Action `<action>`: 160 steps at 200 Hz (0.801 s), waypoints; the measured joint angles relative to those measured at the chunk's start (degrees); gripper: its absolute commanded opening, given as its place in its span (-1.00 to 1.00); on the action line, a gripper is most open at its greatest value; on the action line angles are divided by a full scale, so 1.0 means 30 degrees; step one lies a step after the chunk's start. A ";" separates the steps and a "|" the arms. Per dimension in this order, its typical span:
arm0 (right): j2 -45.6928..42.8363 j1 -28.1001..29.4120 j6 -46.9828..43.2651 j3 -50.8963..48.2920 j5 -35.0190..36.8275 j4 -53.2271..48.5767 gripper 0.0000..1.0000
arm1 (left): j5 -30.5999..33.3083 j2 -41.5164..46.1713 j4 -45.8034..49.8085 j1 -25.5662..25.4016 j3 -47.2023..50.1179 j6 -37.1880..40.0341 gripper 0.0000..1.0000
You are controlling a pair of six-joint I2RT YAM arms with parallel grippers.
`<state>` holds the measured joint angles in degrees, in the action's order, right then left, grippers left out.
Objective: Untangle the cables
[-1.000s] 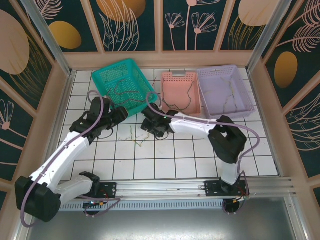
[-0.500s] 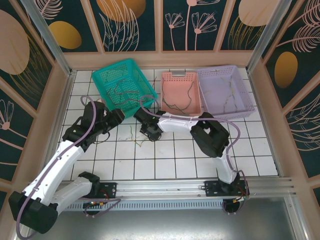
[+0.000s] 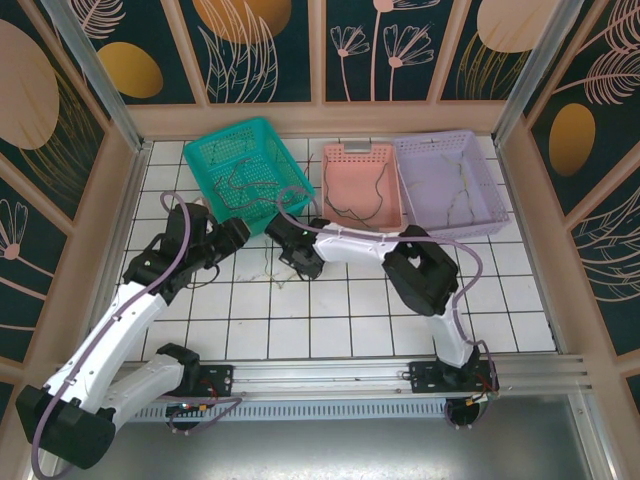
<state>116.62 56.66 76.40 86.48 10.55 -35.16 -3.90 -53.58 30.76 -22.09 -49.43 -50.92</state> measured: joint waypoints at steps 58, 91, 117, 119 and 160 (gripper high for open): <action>-0.5974 0.0029 -0.4641 0.0503 0.2266 -0.0474 -1.00 | -0.1734 -0.1727 -0.0721 0.0000 -0.1406 -0.1005 0.45; -0.7082 0.0022 -0.7490 0.0517 0.2943 0.0131 -1.00 | -0.2324 -0.3228 -0.2084 0.0000 -0.2237 -0.1472 0.42; -0.7074 0.0015 -0.8969 0.0539 0.3053 0.0204 -1.00 | -0.2718 -0.3971 -0.3461 0.0000 -0.2521 -0.1909 0.14; -0.7074 0.0000 -0.9056 0.0546 0.3053 0.0204 -1.00 | -0.2761 -0.4014 -0.3541 0.0000 -0.2521 -0.1960 0.09; -0.7111 -0.0554 -1.0229 0.0627 0.3031 0.0678 -1.00 | -0.3286 -0.4852 -0.4809 -0.0335 -0.2528 -0.2521 -1.00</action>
<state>95.29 55.00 45.71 88.36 19.64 -33.12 -13.76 -68.14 16.34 -23.09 -57.01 -58.48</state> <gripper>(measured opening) 0.051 0.097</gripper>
